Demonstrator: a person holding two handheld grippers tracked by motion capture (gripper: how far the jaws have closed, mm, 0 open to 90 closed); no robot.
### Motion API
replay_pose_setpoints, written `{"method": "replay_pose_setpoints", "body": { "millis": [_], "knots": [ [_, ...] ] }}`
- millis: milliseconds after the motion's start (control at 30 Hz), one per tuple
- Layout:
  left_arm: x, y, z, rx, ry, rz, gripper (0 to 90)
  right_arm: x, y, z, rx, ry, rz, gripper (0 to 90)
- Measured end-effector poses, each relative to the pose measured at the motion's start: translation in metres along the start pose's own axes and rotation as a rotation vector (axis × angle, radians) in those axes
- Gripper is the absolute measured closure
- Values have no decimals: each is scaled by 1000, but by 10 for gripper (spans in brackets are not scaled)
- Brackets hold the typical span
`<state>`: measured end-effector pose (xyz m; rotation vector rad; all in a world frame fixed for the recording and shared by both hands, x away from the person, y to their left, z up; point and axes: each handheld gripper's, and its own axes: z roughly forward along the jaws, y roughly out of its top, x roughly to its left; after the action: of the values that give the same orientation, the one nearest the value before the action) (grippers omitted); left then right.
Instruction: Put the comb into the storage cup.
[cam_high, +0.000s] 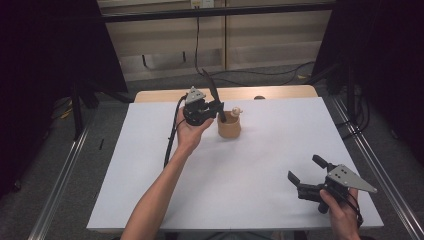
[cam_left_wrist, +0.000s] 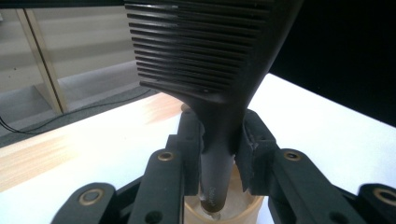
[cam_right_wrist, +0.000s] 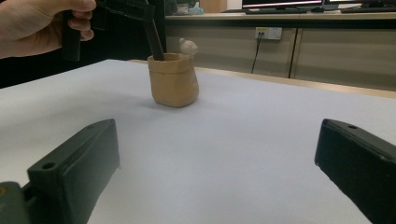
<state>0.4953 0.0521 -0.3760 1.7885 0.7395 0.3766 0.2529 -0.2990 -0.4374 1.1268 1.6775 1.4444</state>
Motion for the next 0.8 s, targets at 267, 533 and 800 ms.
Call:
{"method": "replay_pose_setpoints", "body": {
  "millis": [267,533,800],
  "knots": [
    [5,-8,1,7,1,-13,729,0,0,0,-1,3,0,0],
    [3,-12,5,15,-1,-16,729,0,0,0,3,6,0,0],
    [3,-15,6,19,1,-18,729,0,-1,1,8,16,-5,0]
  ]
}}
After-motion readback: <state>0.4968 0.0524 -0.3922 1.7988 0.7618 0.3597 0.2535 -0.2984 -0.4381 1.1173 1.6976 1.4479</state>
